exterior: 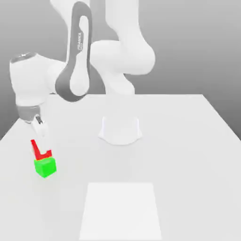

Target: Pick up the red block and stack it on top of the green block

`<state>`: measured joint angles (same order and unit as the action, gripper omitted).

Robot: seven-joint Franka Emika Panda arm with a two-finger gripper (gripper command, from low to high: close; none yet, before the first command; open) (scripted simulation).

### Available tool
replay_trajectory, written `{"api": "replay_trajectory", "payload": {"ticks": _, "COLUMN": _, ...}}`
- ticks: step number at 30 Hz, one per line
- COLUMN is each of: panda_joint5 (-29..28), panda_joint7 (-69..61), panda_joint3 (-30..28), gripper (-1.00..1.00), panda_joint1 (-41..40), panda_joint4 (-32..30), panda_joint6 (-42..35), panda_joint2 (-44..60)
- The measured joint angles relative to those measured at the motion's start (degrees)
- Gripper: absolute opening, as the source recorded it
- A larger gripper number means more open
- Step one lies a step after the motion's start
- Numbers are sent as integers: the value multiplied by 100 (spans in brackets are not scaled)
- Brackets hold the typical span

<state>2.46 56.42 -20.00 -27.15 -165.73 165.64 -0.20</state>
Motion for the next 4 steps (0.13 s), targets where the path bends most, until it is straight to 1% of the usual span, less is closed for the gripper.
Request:
{"api": "replay_trajectory", "payload": {"ticks": 1, "panda_joint5": 100, "panda_joint7": -69, "panda_joint3": 32, "gripper": -100, "panda_joint1": -8, "panda_joint4": -7, "panda_joint6": 121, "panda_joint2": 125}}
{"api": "replay_trajectory", "payload": {"ticks": 2, "panda_joint5": 175, "panda_joint7": -121, "panda_joint3": 61, "gripper": 100, "panda_joint1": -26, "panda_joint4": -13, "panda_joint6": 215, "panda_joint2": 222}}
{"api": "replay_trajectory", "payload": {"ticks": 4, "panda_joint5": 175, "panda_joint7": -120, "panda_joint3": 61, "gripper": 100, "panda_joint1": -26, "panda_joint4": -13, "panda_joint6": 215, "panda_joint2": 222}}
